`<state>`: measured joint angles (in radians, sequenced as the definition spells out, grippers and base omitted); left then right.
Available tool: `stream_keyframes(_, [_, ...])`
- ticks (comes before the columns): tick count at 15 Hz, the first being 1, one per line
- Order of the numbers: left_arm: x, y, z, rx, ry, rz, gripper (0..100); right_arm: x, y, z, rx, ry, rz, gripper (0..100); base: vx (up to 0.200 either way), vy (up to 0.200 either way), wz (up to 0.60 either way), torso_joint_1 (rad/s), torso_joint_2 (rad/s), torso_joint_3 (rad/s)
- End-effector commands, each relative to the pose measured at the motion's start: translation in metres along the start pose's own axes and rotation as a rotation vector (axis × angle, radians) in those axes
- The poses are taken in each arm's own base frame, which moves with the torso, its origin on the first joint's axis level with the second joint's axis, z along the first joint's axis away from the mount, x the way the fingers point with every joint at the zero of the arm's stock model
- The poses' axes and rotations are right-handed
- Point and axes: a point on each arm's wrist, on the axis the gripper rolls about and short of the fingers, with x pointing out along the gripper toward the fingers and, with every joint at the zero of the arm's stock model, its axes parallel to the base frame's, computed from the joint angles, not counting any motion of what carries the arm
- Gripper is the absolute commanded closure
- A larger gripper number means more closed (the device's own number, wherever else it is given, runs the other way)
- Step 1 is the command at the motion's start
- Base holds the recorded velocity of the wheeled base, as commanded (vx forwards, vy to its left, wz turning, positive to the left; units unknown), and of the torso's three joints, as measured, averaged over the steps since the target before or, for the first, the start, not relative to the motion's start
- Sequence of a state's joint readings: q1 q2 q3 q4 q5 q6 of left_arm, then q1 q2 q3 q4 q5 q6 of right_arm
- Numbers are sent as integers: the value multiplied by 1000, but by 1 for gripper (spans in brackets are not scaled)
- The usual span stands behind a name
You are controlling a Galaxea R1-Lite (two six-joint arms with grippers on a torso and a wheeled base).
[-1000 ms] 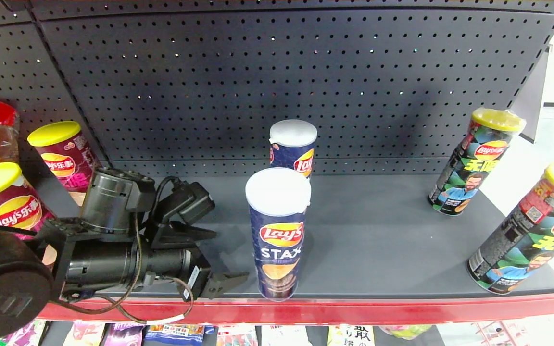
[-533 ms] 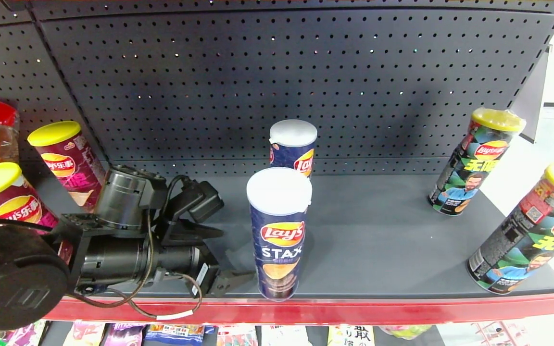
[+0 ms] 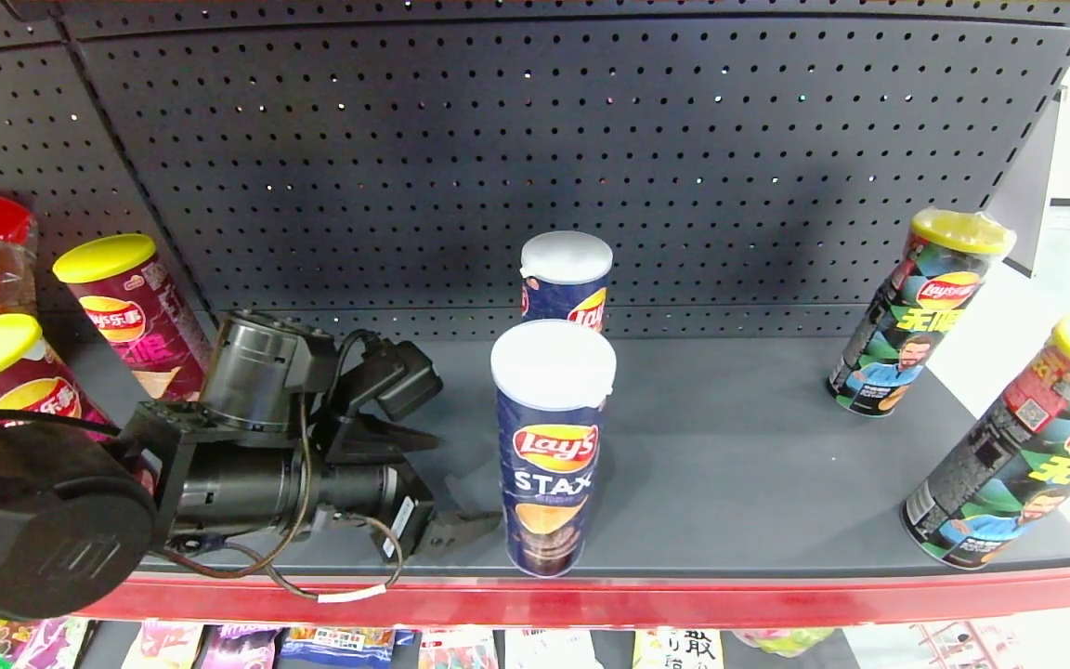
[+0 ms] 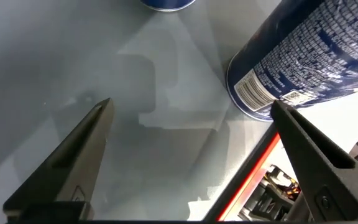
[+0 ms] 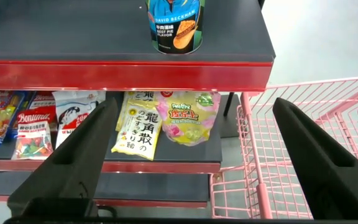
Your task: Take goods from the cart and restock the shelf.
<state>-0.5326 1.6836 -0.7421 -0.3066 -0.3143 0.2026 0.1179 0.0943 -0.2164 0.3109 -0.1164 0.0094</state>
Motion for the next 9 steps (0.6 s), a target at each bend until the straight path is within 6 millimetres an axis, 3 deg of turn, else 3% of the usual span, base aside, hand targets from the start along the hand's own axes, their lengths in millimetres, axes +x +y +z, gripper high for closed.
stream_keyframes(1, [2,-2,1,6,0,-9,0,0,0,0,-1,5,0,0,0,0,0,0,0,0])
stream_keyframes(9, [3,-3,-1,5,8,-13,0,1,0,-1,-1,9,0,0,0,0,0,0,0,0])
